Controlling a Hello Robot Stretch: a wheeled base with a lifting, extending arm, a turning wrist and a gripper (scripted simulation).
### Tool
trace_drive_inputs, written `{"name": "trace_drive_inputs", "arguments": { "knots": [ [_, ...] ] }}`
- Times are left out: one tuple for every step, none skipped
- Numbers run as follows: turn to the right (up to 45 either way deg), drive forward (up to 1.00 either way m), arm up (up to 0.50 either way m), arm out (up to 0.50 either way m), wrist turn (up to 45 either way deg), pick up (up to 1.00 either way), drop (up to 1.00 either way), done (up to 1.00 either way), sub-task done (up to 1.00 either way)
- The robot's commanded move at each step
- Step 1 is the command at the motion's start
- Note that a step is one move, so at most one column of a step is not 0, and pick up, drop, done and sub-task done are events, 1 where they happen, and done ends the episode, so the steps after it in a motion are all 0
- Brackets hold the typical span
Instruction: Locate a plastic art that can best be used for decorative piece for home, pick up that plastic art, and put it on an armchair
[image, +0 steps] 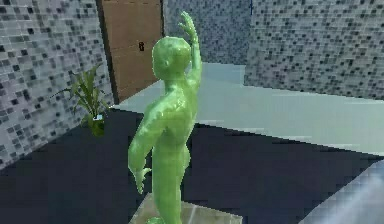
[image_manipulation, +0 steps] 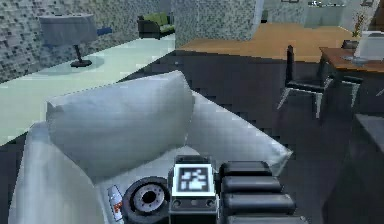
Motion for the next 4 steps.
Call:
{"name": "trace_drive_inputs", "arguments": {
  "knots": [
    [45.0, 0.0, 0.0, 0.0, 0.0, 0.0, 0.0, 0.0, 0.0],
    [6.0, 0.0, 0.0, 0.0, 0.0, 0.0, 0.0, 0.0, 0.0],
    [-45.0, 0.0, 0.0, 0.0, 0.0, 0.0, 0.0, 0.0, 0.0],
    [-42.0, 0.0, 0.0, 0.0, 0.0, 0.0, 0.0, 0.0, 0.0]
  ]
}}
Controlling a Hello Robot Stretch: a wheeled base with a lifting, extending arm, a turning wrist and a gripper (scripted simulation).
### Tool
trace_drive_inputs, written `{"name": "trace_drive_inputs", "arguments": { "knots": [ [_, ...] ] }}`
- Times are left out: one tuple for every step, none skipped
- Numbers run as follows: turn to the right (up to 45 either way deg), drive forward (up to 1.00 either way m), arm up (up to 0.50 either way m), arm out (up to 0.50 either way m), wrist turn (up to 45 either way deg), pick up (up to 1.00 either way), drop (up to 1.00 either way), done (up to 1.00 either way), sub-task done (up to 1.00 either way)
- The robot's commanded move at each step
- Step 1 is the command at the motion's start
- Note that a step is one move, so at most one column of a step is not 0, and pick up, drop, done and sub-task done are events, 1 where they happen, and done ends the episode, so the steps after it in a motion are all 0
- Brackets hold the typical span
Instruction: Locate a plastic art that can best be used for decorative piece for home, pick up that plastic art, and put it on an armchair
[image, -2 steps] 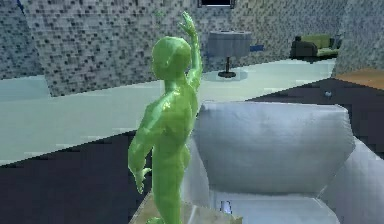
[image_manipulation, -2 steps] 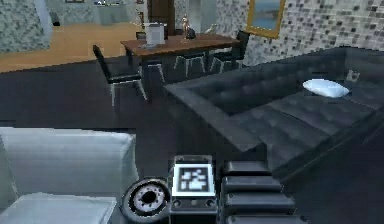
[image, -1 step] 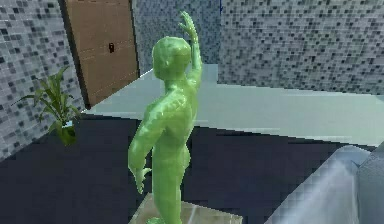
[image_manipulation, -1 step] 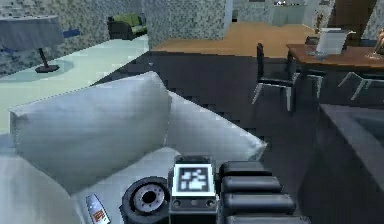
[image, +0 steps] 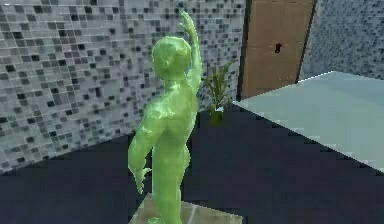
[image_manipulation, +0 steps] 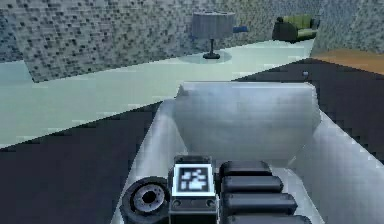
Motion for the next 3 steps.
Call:
{"name": "trace_drive_inputs", "arguments": {
  "knots": [
    [45.0, 0.0, 0.0, 0.0, 0.0, 0.0, 0.0, 0.0, 0.0],
    [27.0, 0.0, 0.0, 0.0, 0.0, 0.0, 0.0, 0.0, 0.0],
    [-45.0, 0.0, 0.0, 0.0, 0.0, 0.0, 0.0, 0.0, 0.0]
  ]
}}
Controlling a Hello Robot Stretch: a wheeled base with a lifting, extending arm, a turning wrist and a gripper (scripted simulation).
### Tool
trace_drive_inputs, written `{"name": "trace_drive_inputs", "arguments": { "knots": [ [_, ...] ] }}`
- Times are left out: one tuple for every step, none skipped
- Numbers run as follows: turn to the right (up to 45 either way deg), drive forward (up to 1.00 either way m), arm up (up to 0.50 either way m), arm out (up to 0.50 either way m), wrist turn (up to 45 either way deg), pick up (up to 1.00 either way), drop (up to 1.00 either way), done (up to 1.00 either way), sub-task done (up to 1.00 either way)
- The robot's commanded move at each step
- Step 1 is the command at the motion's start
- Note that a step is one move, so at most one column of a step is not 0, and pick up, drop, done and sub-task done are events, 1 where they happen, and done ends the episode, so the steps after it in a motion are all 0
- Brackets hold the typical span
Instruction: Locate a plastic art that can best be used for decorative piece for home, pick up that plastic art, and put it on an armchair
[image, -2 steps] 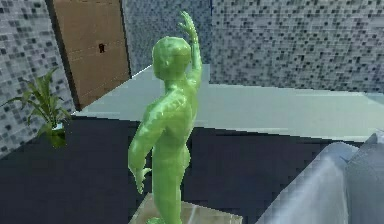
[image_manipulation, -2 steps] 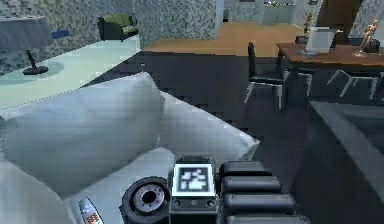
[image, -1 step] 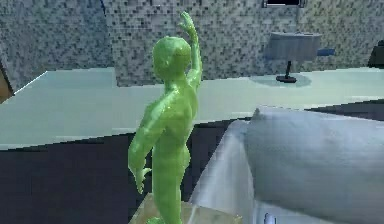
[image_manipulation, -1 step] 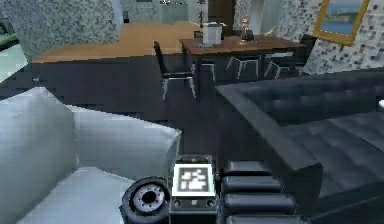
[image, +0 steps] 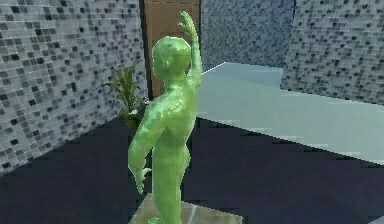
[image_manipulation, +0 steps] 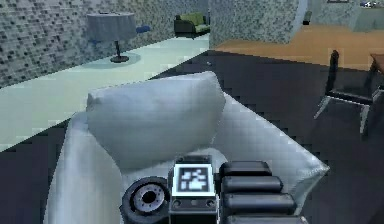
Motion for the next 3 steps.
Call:
{"name": "trace_drive_inputs", "arguments": {
  "knots": [
    [-15.0, 0.0, 0.0, 0.0, 0.0, 0.0, 0.0, 0.0, 0.0],
    [0.0, 0.0, 0.0, 0.48, 0.0, 0.0, 0.0, 0.0, 0.0],
    [0.0, 0.0, 0.0, 0.0, 45.0, 0.0, 0.0, 0.0, 0.0]
  ]
}}
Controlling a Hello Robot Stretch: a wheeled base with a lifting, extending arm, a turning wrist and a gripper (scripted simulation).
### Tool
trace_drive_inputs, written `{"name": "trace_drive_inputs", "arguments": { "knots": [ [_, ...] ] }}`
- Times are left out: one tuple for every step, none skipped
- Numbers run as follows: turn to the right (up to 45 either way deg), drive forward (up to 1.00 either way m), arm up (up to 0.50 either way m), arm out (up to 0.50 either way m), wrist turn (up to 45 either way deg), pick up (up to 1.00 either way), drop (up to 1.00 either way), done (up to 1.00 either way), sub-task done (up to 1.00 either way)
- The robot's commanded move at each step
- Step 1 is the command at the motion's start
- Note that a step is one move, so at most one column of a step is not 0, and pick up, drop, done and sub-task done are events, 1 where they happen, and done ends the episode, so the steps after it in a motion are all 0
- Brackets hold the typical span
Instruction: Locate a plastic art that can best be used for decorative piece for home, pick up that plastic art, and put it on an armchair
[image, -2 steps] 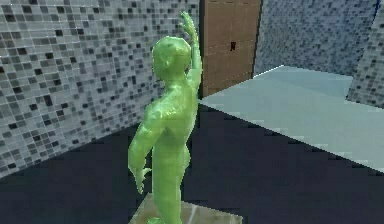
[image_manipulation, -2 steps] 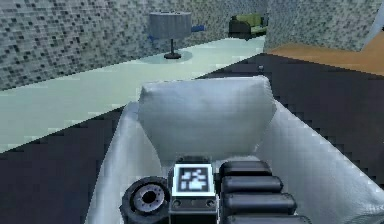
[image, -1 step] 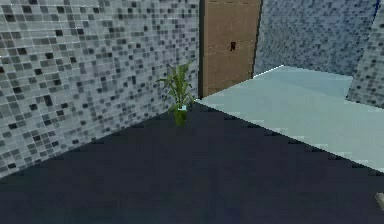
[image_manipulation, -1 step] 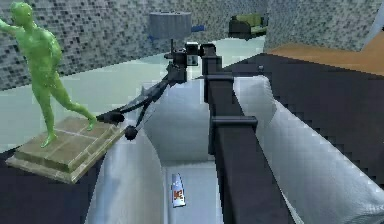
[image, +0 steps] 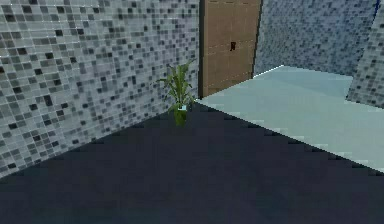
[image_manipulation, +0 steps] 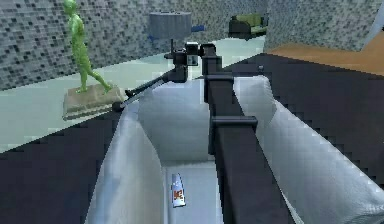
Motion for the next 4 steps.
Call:
{"name": "trace_drive_inputs", "arguments": {
  "knots": [
    [0.0, 0.0, 0.0, 0.0, 45.0, 0.0, 0.0, 0.0, 0.0],
    [0.0, 0.0, 0.0, 0.0, 45.0, 0.0, 0.0, 0.0, 0.0],
    [0.0, 0.0, 0.0, 0.0, 39.0, 0.0, 0.0, 0.0, 0.0],
    [0.0, 0.0, -0.26, 0.0, 0.0, 0.0, 0.0, 0.0, 0.0]
  ]
}}
